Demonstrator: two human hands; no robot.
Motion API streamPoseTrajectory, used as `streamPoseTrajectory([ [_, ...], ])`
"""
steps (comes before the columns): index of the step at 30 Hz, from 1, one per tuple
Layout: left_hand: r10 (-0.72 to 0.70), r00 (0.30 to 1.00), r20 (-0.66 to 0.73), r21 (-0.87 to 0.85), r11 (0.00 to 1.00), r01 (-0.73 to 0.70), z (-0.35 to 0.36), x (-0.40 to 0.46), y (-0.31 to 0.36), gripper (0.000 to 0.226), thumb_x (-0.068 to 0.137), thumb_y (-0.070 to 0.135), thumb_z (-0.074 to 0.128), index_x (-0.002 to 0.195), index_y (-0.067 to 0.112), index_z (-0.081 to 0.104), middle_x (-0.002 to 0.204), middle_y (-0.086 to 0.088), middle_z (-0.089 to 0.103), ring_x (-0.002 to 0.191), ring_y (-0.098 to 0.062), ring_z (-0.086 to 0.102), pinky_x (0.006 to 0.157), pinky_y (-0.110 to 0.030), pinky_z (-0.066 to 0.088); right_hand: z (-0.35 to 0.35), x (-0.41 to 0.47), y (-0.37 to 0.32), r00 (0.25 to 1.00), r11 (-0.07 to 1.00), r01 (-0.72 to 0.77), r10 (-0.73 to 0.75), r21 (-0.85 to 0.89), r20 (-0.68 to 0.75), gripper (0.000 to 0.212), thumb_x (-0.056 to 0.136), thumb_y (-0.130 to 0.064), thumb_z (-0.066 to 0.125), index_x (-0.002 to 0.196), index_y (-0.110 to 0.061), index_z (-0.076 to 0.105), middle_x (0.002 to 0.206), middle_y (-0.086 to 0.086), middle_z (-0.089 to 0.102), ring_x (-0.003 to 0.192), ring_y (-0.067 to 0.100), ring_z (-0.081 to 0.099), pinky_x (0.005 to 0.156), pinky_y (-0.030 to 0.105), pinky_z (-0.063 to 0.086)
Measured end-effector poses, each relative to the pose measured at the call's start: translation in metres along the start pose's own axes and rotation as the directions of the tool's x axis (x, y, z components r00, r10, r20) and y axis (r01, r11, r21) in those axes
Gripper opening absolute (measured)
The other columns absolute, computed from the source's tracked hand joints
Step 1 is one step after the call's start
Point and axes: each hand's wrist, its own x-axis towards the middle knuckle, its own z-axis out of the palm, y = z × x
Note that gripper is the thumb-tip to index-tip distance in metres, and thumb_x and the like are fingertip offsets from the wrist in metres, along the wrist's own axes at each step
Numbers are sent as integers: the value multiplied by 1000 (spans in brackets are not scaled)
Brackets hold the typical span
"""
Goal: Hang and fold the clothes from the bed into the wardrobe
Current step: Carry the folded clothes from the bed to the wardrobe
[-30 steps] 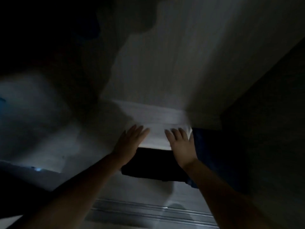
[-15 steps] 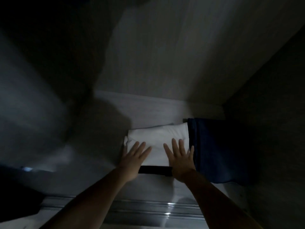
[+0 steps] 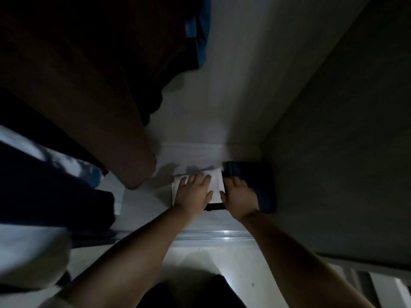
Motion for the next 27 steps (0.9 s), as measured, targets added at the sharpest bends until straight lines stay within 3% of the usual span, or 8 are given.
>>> streamPoseTrajectory([
  [8,102,993,-54,12,995,-102,-141,-73,40,49,97,40,39,142,19,35,135,-4,45,126,-22,39,101,-34,32,-126,-96,-17,998,999,-37,36,-18,-50,47,99,-39,37,141,-18,37,139,8,43,122,27,44,87,35,42],
  [17,338,941,-24,90,938,-335,-199,-109,93,49,99,42,37,142,19,35,134,-5,47,124,-25,45,95,-35,38,-178,-204,7,938,944,-317,327,96,-115,38,101,-34,35,133,-16,46,130,9,49,117,30,49,86,38,45],
  [23,559,828,41,150,816,-558,-209,-137,166,46,100,41,33,140,17,36,132,-5,48,121,-25,46,88,-37,43,-188,-297,35,844,859,-486,509,163,-168,33,101,-34,33,117,-13,52,117,9,55,108,33,56,74,36,44],
  [27,718,693,66,194,672,-715,-209,-153,250,47,100,44,32,138,17,37,130,-7,50,120,-26,47,91,-37,42,-194,-375,78,733,760,-612,649,221,-203,33,101,-33,33,113,-12,55,117,11,58,105,34,59,73,36,44],
])
